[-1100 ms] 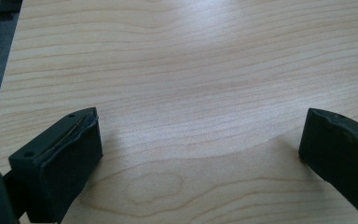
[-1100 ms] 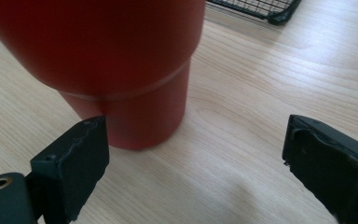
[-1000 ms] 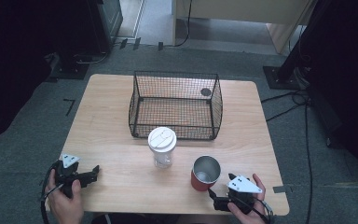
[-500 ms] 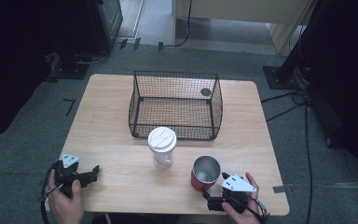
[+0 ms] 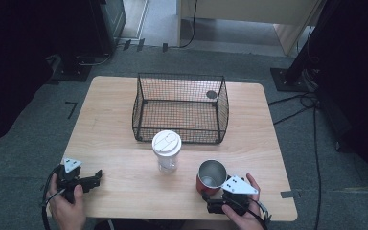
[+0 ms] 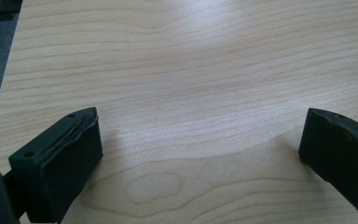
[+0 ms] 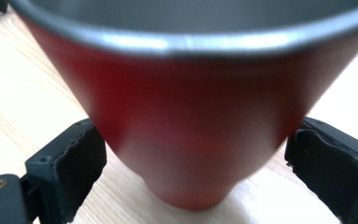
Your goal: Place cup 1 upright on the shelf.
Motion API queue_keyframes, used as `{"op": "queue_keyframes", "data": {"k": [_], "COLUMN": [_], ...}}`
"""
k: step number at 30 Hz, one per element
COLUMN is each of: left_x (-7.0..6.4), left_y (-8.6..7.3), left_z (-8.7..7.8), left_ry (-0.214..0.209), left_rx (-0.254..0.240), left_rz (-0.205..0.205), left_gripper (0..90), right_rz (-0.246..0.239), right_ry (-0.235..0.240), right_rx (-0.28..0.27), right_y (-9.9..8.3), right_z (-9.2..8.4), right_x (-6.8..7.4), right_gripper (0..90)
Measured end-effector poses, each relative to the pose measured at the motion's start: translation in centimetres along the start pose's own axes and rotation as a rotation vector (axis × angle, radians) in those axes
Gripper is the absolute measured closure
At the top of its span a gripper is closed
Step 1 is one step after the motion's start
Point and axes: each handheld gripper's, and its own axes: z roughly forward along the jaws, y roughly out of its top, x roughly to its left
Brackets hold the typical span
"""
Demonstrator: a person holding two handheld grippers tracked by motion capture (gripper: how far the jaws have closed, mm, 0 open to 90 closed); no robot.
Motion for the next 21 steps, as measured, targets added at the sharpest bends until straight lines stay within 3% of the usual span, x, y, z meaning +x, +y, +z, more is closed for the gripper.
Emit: {"op": "queue_keyframes", "data": {"k": [3,21], "left_x": [0.0,0.0], "left_y": [0.0,0.0], "left_z": [0.0,0.0], "left_ry": [0.0,0.0], "left_rx": [-0.001,0.0], "left_rz": [-0.001,-0.001], "left_gripper": [0.0,0.0], "right_rz": [0.012,0.027], "right_ry": [-0.01,-0.03], "right_rx": [-0.004,-0.047], "right_y": [0.4,1.6], "right_z": [0.2,0.6], "right_x": [0.0,0.5], "right_gripper": [1.5,1.5]}}
